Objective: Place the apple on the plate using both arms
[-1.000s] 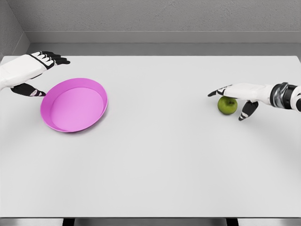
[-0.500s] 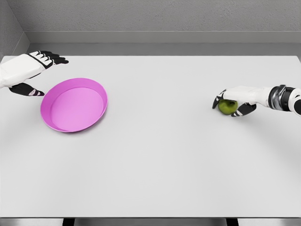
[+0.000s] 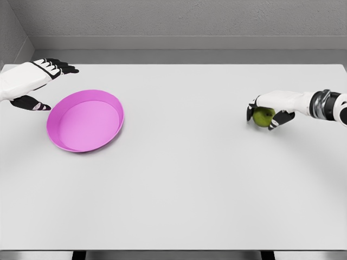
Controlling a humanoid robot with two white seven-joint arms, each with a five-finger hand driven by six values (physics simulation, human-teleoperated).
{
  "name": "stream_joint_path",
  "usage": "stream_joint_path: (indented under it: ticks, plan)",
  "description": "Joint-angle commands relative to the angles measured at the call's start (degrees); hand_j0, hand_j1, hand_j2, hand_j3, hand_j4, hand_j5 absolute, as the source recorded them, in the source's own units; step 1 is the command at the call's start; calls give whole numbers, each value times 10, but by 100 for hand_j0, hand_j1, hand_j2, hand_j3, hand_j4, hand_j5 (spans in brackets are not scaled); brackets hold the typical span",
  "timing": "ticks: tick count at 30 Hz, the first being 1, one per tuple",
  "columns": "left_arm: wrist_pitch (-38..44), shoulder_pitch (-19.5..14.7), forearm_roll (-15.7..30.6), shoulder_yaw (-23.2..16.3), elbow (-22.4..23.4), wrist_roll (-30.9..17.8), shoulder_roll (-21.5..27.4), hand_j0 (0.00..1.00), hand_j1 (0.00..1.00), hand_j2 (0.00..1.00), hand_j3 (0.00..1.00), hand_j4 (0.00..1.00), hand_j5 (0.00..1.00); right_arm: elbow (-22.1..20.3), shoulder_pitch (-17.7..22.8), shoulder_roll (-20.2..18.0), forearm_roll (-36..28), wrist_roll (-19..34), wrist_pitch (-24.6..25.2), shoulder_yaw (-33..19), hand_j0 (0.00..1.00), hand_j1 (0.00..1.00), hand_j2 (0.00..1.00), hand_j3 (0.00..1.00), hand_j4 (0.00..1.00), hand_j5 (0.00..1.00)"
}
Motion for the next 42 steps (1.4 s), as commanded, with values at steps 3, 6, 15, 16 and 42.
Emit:
stream_joint_path:
  ticks: [3, 6, 15, 16, 42]
  plan:
    - [1, 0, 4, -1, 0, 0, 1, 100, 100, 100, 100, 100, 100, -2, -12, -1, -1, 0, 1, -3, 53, 53, 53, 53, 53, 53]
    - [1, 0, 4, -1, 0, 0, 0, 100, 100, 100, 100, 100, 100, -16, -25, -1, -2, 0, 1, -4, 52, 52, 52, 52, 52, 52]
    - [1, 0, 3, -1, 0, 0, 0, 100, 100, 100, 100, 100, 100, -52, -35, 6, -2, 0, 0, -8, 49, 49, 49, 49, 49, 49]
    - [1, 0, 3, -1, 0, 0, 0, 100, 100, 100, 100, 100, 100, -63, -35, 6, -2, 0, 0, -8, 49, 49, 49, 49, 49, 49]
    - [1, 0, 3, 0, 1, 0, 1, 100, 100, 100, 100, 100, 100, -130, -36, 90, -2, 0, -1, 0, 45, 45, 45, 45, 45, 45]
